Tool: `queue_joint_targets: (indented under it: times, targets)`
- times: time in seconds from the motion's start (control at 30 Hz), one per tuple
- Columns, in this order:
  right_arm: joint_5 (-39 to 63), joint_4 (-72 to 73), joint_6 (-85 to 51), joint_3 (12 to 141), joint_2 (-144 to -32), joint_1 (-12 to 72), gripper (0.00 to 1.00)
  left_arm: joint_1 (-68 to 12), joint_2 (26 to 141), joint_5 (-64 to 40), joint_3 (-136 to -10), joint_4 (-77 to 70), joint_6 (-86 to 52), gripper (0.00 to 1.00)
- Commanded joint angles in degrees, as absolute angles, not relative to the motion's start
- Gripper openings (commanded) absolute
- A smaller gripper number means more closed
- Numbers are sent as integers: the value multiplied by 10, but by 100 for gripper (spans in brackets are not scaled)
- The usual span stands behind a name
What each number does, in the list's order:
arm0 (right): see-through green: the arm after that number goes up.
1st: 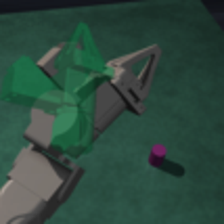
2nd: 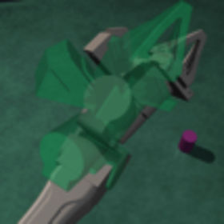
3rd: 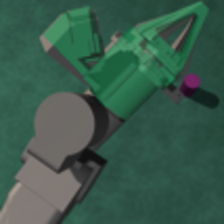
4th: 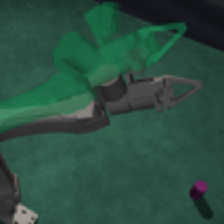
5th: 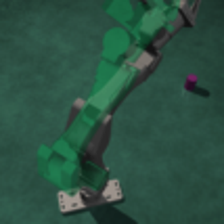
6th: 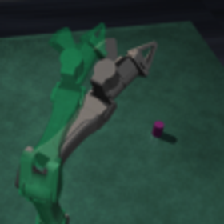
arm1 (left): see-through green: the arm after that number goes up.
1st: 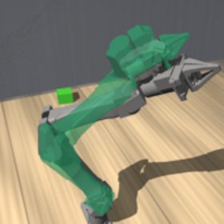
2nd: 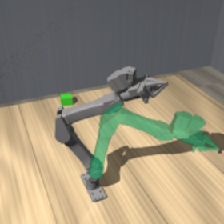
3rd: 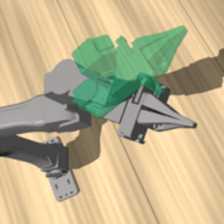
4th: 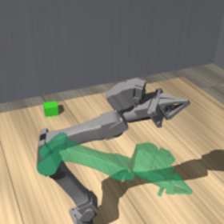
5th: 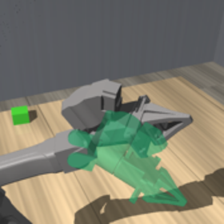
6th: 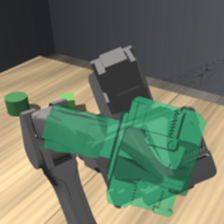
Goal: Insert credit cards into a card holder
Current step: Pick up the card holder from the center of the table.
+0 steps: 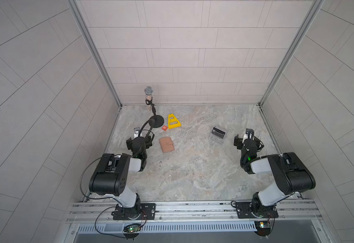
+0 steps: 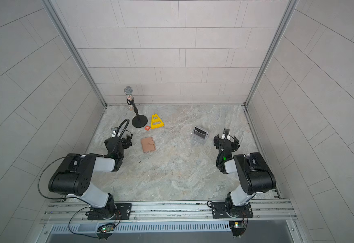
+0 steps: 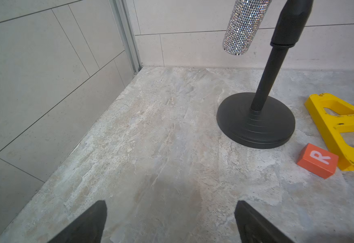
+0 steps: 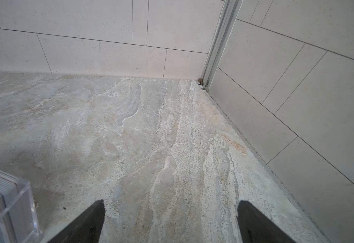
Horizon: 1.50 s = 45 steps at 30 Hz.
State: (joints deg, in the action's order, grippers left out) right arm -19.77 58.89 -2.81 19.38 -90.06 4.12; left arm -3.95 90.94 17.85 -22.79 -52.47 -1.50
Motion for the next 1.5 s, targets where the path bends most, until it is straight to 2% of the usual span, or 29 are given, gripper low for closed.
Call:
queue_joint_targets:
  times: [0.0, 0.87, 1.0, 1.17, 1.23, 1.33, 1.47]
  targets:
    - [-207, 595, -24, 192, -906, 44, 100, -41, 909, 182, -225, -537, -15, 100]
    - [-207, 596, -24, 192, -905, 44, 100, -41, 908, 183, -224, -538, -15, 100]
    - [-237, 607, -33, 180, -892, 48, 100, -41, 886, 219, -206, -555, -29, 100]
    - [-215, 614, -17, 171, -875, 49, 100, -41, 804, 323, -232, -425, -73, 100]
    - [-260, 520, -24, 191, -814, 58, 100, -41, 771, 343, -240, -376, -88, 100]
    - [-283, 392, -43, 223, -749, 58, 100, -41, 724, 349, -256, -292, -129, 100]
    - [-263, 340, -70, 243, -726, 57, 100, -42, 682, 300, -319, -128, -197, 100]
